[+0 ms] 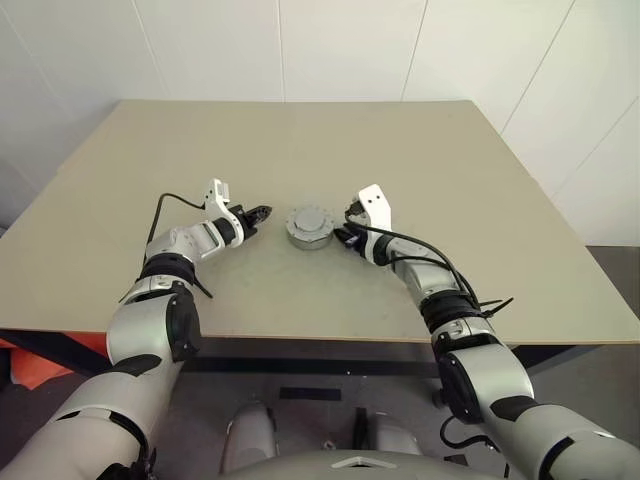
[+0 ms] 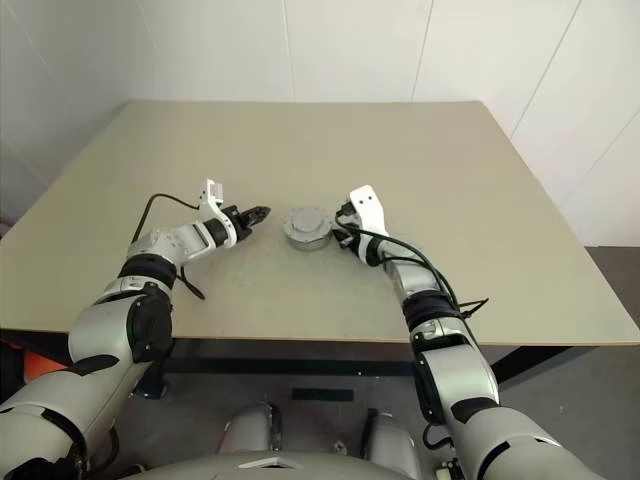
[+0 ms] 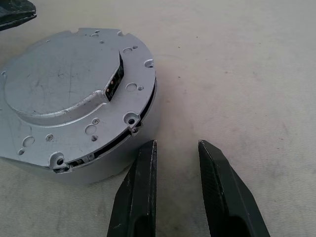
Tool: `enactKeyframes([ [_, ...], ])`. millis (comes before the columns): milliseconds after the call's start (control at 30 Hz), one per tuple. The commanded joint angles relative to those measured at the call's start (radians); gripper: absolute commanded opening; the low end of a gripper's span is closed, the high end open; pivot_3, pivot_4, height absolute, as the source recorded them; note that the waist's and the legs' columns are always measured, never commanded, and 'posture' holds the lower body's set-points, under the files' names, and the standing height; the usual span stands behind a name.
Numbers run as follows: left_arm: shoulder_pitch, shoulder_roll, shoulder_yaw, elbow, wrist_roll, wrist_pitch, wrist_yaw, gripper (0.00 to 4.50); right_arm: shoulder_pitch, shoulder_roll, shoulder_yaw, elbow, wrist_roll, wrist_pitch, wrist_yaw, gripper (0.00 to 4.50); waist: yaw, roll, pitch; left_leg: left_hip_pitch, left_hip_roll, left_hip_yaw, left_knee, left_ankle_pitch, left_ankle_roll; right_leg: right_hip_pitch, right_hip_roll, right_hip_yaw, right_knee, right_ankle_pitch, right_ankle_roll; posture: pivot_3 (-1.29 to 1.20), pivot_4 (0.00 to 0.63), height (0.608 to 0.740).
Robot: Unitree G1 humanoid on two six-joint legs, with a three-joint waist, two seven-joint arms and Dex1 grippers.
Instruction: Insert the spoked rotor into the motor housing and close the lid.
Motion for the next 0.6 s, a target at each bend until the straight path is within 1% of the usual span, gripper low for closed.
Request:
enactKeyframes([
  [33, -0.023, 0.017, 0.007, -0.014, -0.012, -0.011, -0.005, 0.0, 0.0, 0.009, 0.034, -0.043, -0.02, -0.008, 0.001, 1.44, 0.0, 0.0, 0.0, 0.0, 0.0, 0.0, 0.0, 0.0, 0.0, 0.0, 0.0, 0.0, 0.0, 0.0, 0.0, 0.0, 0.0, 0.74],
  [133, -0.019, 0.029, -0.008, -0.021, 0.001, -0.015, -0.022, 0.0, -0.011, -0.029, 0.023, -0.046, -0.05, -0.029, -0.05, 1.44, 0.001, 0.0, 0.0, 0.0, 0.0, 0.0, 0.0, 0.0, 0.0, 0.0, 0.0, 0.0, 0.0, 0.0, 0.0, 0.0, 0.0, 0.74],
  [233, -0.001, 0.048, -0.056, -0.063, 0.029, -0.031, -0.081, 0.0, -0.048, -0.102, 0.017, -0.019, -0.114, -0.071, -0.16, 1.44, 0.006, 0.0, 0.0, 0.0, -0.001, 0.0, 0.0, 0.001, -0.001, 0.0, -0.001, 0.0, 0.0, 0.0, 0.0, 0.0, 0.0, 0.74],
  [333, 0.022, 0.065, -0.107, -0.11, 0.058, -0.058, -0.128, 0.0, -0.084, -0.17, 0.025, -0.012, -0.152, -0.093, -0.198, 1.44, 0.011, 0.0, 0.001, -0.001, -0.001, 0.0, 0.0, 0.001, -0.001, 0.0, -0.002, 0.0, 0.0, 0.0, 0.0, 0.0, 0.0, 0.74],
  [400, 0.03, 0.074, -0.124, -0.129, 0.064, -0.061, -0.147, 0.0, -0.098, -0.189, 0.02, -0.034, -0.14, -0.084, -0.179, 1.44, 0.01, -0.001, 0.001, -0.001, -0.001, 0.0, 0.0, 0.001, -0.001, 0.001, -0.002, 0.0, 0.0, 0.0, 0.0, 0.0, 0.0, 0.74],
  [500, 0.034, 0.077, -0.136, -0.146, 0.066, -0.063, -0.156, 0.0, -0.085, -0.173, 0.027, -0.128, -0.084, -0.037, -0.069, 1.44, 0.006, -0.001, 0.001, -0.001, -0.001, 0.0, 0.0, 0.001, -0.001, 0.001, 0.0, 0.0, 0.0, 0.0, 0.0, 0.0, 0.0, 0.74],
  [600, 0.039, 0.062, -0.156, -0.161, 0.08, -0.072, -0.148, 0.0, -0.05, -0.132, 0.048, -0.219, -0.043, 0.005, 0.017, 2.02, 0.003, -0.001, 0.001, 0.0, 0.0, -0.001, 0.0, 0.001, -0.001, 0.0, 0.001, 0.0, 0.0, 0.0, 0.0, 0.0, 0.0, 0.74],
])
